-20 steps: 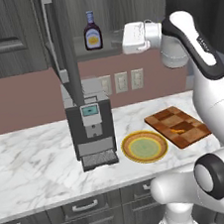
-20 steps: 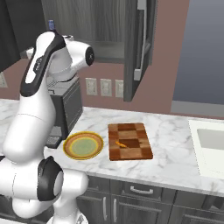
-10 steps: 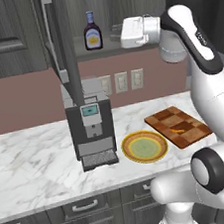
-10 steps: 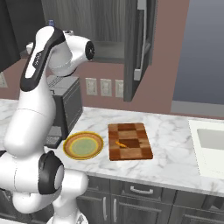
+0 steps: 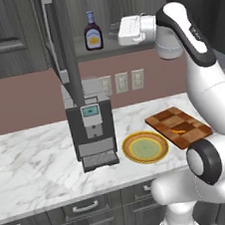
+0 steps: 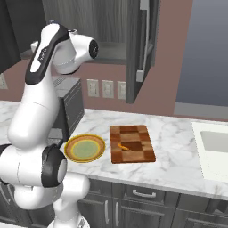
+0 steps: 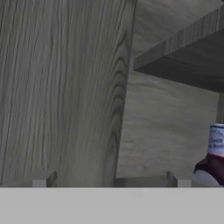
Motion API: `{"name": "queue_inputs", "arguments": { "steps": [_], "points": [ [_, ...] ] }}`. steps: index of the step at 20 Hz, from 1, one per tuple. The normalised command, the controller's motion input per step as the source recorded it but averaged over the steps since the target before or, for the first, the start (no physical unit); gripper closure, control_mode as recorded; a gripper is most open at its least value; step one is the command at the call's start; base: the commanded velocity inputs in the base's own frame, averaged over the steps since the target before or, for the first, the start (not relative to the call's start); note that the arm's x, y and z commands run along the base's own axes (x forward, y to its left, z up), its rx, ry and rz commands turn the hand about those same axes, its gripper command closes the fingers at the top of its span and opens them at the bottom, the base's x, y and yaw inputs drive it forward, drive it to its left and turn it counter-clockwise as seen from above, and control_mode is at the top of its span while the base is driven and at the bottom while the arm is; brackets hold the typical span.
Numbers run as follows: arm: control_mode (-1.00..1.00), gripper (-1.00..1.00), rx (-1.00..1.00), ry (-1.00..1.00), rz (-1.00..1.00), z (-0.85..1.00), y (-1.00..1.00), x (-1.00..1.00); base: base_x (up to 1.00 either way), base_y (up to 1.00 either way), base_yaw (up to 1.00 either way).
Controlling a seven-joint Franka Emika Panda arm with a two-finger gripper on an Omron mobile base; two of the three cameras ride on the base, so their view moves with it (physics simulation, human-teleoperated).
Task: Pick the shrimp from the plate and place it on the cutting board. Then pick the condiment bottle from the cabinet and place it next to the cutting board.
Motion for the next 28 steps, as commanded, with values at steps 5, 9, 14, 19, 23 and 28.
{"name": "queue_inputs", "arguments": {
  "steps": [5, 9, 14, 19, 23, 28],
  "points": [
    [-1.0, -1.0, 0.0, 0.0, 0.0, 0.15, 0.0, 0.1, 0.0, 0.0, 0.0],
    [-1.0, -1.0, 0.0, 0.0, 0.0, 0.22, 0.0, 0.04, 0.0, 0.0, 0.0],
    [-1.0, -1.0, 0.0, 0.0, 0.0, 0.13, 0.02, 0.06, 0.0, 0.0, 0.0],
    [-1.0, -1.0, 0.0, 0.0, 0.0, 0.0, 0.02, 0.09, 0.0, 0.0, 0.0],
    [-1.0, -1.0, 0.0, 0.0, 0.0, 0.0, 0.03, 0.11, 0.0, 0.0, 0.0],
    [-1.0, -1.0, 0.0, 0.0, 0.0, 0.0, 0.03, 0.16, 0.0, 0.0, 0.0]
  ]
}}
